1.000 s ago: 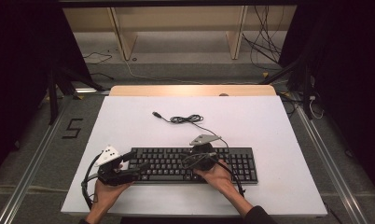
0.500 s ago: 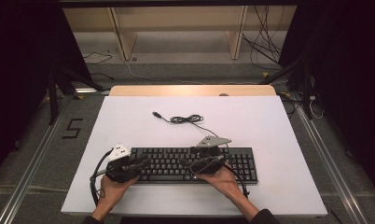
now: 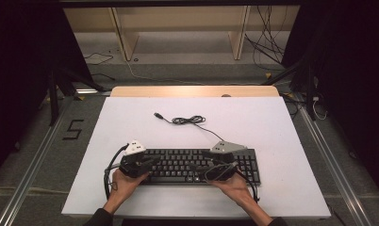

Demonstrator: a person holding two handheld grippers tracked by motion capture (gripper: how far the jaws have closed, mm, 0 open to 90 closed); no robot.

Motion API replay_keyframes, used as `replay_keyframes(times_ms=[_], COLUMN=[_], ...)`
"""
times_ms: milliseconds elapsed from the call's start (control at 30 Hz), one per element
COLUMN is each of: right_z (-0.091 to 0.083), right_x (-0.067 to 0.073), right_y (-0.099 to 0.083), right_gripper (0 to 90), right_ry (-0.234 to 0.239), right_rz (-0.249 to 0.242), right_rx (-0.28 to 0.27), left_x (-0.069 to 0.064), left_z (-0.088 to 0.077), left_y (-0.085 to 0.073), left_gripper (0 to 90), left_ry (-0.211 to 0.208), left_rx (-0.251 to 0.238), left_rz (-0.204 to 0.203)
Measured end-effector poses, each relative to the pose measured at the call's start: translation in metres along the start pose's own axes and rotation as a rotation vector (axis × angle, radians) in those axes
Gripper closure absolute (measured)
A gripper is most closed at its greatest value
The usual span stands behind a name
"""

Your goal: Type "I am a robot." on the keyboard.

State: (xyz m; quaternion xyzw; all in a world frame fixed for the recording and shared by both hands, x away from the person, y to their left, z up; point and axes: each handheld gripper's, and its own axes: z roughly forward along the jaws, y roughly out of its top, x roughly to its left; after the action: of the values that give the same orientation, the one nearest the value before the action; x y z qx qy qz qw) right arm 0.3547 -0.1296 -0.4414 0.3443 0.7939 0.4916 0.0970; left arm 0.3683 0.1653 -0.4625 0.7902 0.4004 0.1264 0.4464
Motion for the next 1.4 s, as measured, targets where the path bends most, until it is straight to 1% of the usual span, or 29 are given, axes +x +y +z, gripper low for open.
replay_keyframes(times_ms=[100,133,167,200,333,433,533,567,633,700,867,933,967,1000,1133,1233,1333,1400], right_z=[-0.002,-0.002,-0.002,-0.002,-0.003,-0.003,-0.003,-0.004,-0.004,-0.004,-0.003,-0.004,-0.004,-0.003,-0.003,-0.003,-0.004,-0.004], right_x=[0.0,0.0,0.0,0.001,0.002,0.003,0.003,0.003,0.003,0.003,0.004,0.004,0.004,0.004,0.004,0.005,0.005,0.004], right_y=[-0.001,-0.002,-0.002,-0.002,-0.002,-0.002,-0.001,-0.001,-0.001,-0.001,-0.001,-0.001,-0.001,-0.001,-0.002,-0.002,-0.001,-0.001], right_gripper=[30.1,29.8,29.8,28.7,27.4,26.8,26.7,26.8,26.8,26.7,26.8,26.8,26.8,26.8,26.9,26.9,26.9,26.9], right_ry=[0.002,0.002,0.002,0.002,0.006,0.005,0.007,0.007,0.008,0.009,0.01,0.01,0.009,0.009,0.009,0.011,0.009,0.009], right_rz=[0.001,0.002,0.002,0.001,0.0,-0.001,-0.004,-0.003,-0.003,-0.005,-0.007,-0.007,-0.008,-0.007,-0.008,-0.011,-0.009,-0.006], right_rx=[-0.002,-0.001,-0.001,-0.005,-0.009,-0.013,-0.015,-0.015,-0.016,-0.016,-0.013,-0.013,-0.013,-0.012,-0.011,-0.012,-0.013,-0.016], left_x=[0.001,0.002,0.002,0.003,0.002,0.0,0.0,-0.001,0.0,0.0,0.001,0.0,0.0,0.0,0.001,0.0,-0.001,-0.001], left_z=[0.007,0.008,0.008,0.011,0.016,0.02,0.024,0.025,0.026,0.027,0.029,0.029,0.03,0.031,0.03,0.03,0.028,0.027], left_y=[0.0,0.0,0.0,0.0,0.004,0.005,0.005,0.005,0.005,0.004,0.003,0.003,0.002,0.001,0.002,0.002,0.002,0.003], left_gripper=[89.2,89.2,89.2,89.2,89.2,89.3,89.3,89.3,89.3,89.2,89.3,89.3,89.4,89.4,89.5,89.5,89.3,89.2], left_ry=[-0.001,0.0,0.0,-0.004,-0.009,-0.006,-0.003,-0.003,-0.006,0.001,0.007,0.011,0.012,0.01,0.014,0.017,0.02,0.02], left_rx=[0.018,0.03,0.03,0.038,0.051,0.066,0.08,0.086,0.095,0.103,0.111,0.12,0.134,0.128,0.138,0.136,0.127,0.111], left_rz=[-0.006,-0.004,-0.004,-0.016,-0.019,-0.009,-0.01,-0.014,-0.009,-0.009,-0.006,-0.004,-0.006,-0.009,-0.018,-0.011,-0.002,-0.006])
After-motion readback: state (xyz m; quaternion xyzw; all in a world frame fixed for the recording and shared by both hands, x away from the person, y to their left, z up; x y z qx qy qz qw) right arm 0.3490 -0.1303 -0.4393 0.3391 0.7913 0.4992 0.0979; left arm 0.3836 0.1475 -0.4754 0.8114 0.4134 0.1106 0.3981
